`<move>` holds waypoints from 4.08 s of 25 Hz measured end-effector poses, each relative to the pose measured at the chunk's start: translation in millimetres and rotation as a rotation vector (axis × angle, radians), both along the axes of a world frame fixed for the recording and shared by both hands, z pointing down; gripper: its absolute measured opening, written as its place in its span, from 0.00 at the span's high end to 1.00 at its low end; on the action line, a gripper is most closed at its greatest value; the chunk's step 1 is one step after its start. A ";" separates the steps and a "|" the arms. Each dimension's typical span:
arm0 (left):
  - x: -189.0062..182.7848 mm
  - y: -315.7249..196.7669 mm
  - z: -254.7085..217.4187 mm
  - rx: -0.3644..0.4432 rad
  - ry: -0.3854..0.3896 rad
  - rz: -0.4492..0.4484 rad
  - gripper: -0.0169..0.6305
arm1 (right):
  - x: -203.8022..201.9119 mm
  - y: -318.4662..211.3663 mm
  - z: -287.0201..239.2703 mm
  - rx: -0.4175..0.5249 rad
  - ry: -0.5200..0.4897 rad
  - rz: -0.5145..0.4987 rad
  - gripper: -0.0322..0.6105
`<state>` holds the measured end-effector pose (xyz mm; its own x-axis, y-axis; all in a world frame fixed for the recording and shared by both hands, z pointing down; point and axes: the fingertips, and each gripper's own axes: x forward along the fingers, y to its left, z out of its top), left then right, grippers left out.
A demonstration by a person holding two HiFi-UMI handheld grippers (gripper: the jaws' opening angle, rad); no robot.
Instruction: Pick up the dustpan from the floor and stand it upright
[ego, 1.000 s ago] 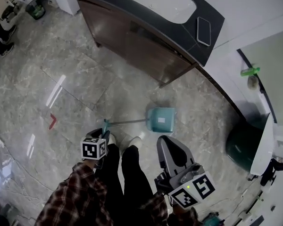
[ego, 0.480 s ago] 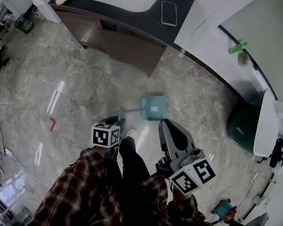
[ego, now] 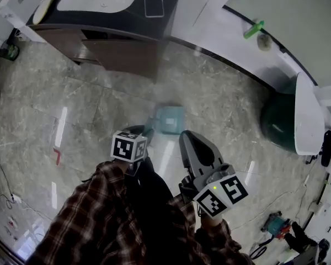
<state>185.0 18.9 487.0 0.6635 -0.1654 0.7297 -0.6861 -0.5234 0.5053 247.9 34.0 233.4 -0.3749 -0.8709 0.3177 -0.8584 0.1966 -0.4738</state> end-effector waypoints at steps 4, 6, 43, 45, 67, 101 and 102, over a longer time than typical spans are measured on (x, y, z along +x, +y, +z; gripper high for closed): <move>28.3 19.5 -1.9 -0.014 0.005 0.084 0.77 | 11.1 8.3 2.1 -0.002 -0.013 0.043 0.93; 39.5 26.9 -2.2 -0.018 0.000 0.119 0.77 | 14.5 11.4 3.8 -0.003 -0.014 0.062 0.93; 25.5 1.0 0.9 -0.054 -0.051 0.194 0.68 | 12.2 30.0 8.0 -0.029 -0.040 0.220 0.93; 23.2 3.1 0.6 -0.073 -0.041 0.197 0.68 | 11.0 28.5 7.5 -0.029 -0.038 0.218 0.93; -13.9 -23.2 -226.7 0.269 0.368 0.174 0.69 | -26.8 9.3 -61.7 0.080 0.139 0.090 0.93; -17.2 9.2 -378.3 0.596 0.482 0.163 0.95 | -49.9 3.3 -105.9 0.162 0.207 -0.108 0.93; -19.2 8.0 -377.7 0.597 0.479 0.157 0.95 | -50.1 2.2 -105.6 0.162 0.207 -0.109 0.93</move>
